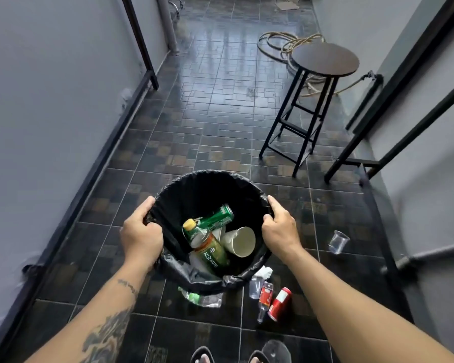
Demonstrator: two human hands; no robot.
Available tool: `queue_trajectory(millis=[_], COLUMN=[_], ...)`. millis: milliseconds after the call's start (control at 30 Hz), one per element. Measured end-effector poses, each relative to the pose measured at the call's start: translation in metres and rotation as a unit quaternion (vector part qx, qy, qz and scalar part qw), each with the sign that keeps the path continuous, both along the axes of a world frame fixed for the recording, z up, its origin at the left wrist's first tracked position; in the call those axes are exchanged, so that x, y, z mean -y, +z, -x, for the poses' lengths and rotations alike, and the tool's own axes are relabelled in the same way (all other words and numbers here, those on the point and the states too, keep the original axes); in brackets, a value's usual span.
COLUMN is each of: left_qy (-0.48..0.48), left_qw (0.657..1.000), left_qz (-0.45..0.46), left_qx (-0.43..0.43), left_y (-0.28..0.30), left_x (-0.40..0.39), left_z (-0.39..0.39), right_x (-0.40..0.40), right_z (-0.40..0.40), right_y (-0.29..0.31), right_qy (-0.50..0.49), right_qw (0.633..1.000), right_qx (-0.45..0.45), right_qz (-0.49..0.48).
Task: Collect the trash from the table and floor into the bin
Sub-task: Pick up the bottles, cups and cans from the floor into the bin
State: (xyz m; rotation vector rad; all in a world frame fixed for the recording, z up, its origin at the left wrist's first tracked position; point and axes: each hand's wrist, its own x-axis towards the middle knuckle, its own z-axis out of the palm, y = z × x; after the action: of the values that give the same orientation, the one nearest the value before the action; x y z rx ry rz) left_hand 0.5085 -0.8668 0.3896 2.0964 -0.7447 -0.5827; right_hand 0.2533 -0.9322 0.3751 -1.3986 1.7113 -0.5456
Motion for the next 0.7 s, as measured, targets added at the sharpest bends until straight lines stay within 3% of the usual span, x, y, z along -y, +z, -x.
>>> queue_trajectory(millis=[367,700], left_qy=[0.015,0.038], left_qw=[0.985,0.976], left_qz=[0.065,0.068], left_qx=[0.162,0.205], left_y=[-0.324,-0.481], left_x=[0.032,0.048], left_z=[-0.052,-0.105], right_x=[0.067,0.092], right_z=[-0.075,-0.131], right_y=[-0.292,-0.446], right_qy=[0.044,0.063], right_qw=[0.997,0.991], right_qx=[0.039,0.106], right_qz=[-0.045,-0.047])
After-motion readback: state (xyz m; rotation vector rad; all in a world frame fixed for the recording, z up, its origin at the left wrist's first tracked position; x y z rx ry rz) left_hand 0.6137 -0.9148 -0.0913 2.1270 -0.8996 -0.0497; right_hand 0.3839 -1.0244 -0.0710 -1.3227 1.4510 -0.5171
